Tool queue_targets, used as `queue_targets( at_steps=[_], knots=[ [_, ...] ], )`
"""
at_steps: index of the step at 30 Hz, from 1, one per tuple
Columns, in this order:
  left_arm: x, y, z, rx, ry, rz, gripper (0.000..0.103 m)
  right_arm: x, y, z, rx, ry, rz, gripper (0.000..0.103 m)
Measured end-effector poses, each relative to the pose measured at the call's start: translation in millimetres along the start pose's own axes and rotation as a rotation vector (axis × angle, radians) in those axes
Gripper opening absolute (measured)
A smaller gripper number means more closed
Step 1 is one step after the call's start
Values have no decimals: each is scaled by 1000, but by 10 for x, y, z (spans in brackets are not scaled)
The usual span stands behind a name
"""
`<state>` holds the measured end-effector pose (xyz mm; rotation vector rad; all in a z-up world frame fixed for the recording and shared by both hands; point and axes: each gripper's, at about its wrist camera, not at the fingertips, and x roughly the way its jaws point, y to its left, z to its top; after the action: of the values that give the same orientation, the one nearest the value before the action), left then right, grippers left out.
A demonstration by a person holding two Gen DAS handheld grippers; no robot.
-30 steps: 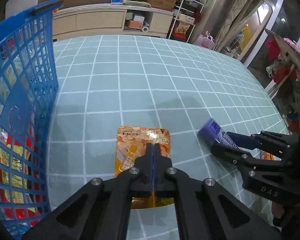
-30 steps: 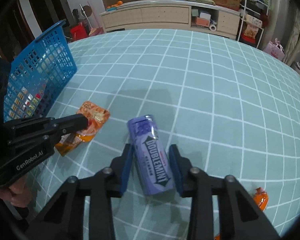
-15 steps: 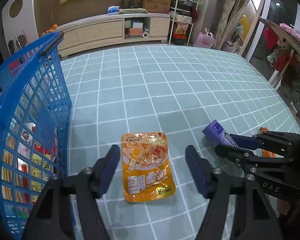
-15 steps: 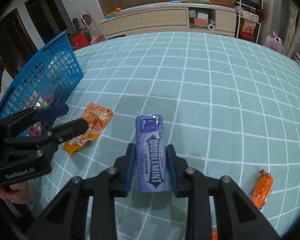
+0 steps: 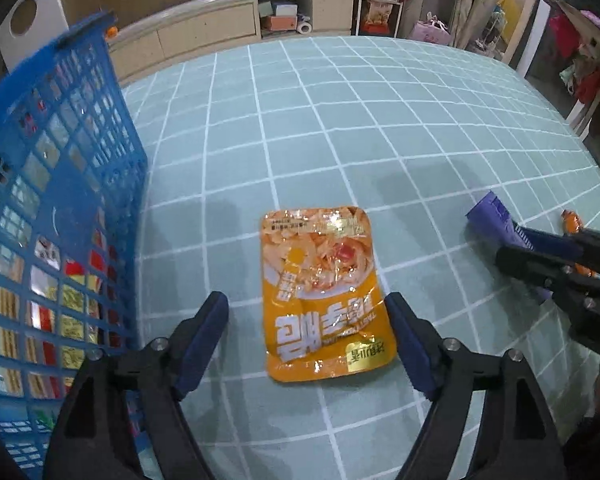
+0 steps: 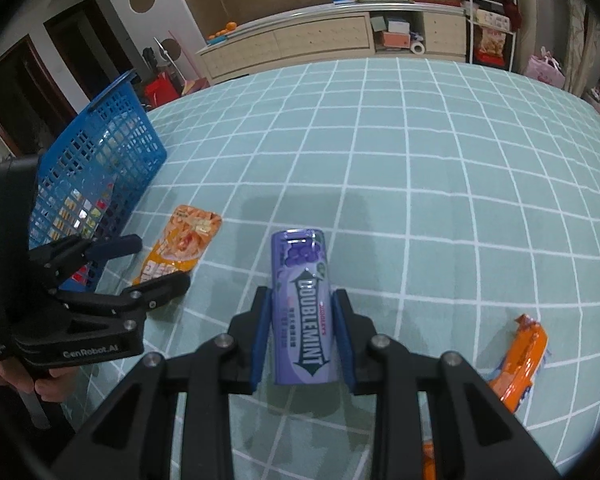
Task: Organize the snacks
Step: 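Grasp the purple Doublemint gum box with the right gripper and lift it, then carry the snack bag and gum box over the blue basket with both grippers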
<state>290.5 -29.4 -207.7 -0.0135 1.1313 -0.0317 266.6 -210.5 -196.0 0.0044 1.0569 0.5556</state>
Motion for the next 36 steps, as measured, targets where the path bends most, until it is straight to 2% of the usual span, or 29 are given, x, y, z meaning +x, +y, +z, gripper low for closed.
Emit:
queue_targets(
  at_steps=[2, 5, 8, 12, 14, 18, 23, 29, 36],
  knots=[
    [10, 24, 9, 2, 3, 2, 76, 13, -11, -5, 8, 2, 2, 35],
    [-29, 78, -10, 13, 1, -10, 58, 10, -12, -9, 20, 0, 7, 35],
    [-61, 25, -41, 32, 19, -11, 53, 14, 17, -17, 29, 2, 19, 35],
    [-88, 24, -53, 36, 34, -29, 37, 23, 85, -44, 33, 10, 43, 35],
    [-125, -7, -71, 34, 36, -27, 35, 31, 117, -48, 37, 15, 55, 35],
    [-159, -1, -59, 14, 29, -16, 25, 38, 174, -49, 52, 27, 78, 35],
    [-231, 41, -117, -17, 2, -8, 23, 3, 196, -39, 58, 33, 79, 35],
    [-301, -55, -194, -34, -18, -33, 23, -137, 210, -50, 55, 28, 60, 35],
    [-765, -150, -233, -29, -115, -58, 23, -486, 318, -6, 38, -12, 31, 35]
  ],
)
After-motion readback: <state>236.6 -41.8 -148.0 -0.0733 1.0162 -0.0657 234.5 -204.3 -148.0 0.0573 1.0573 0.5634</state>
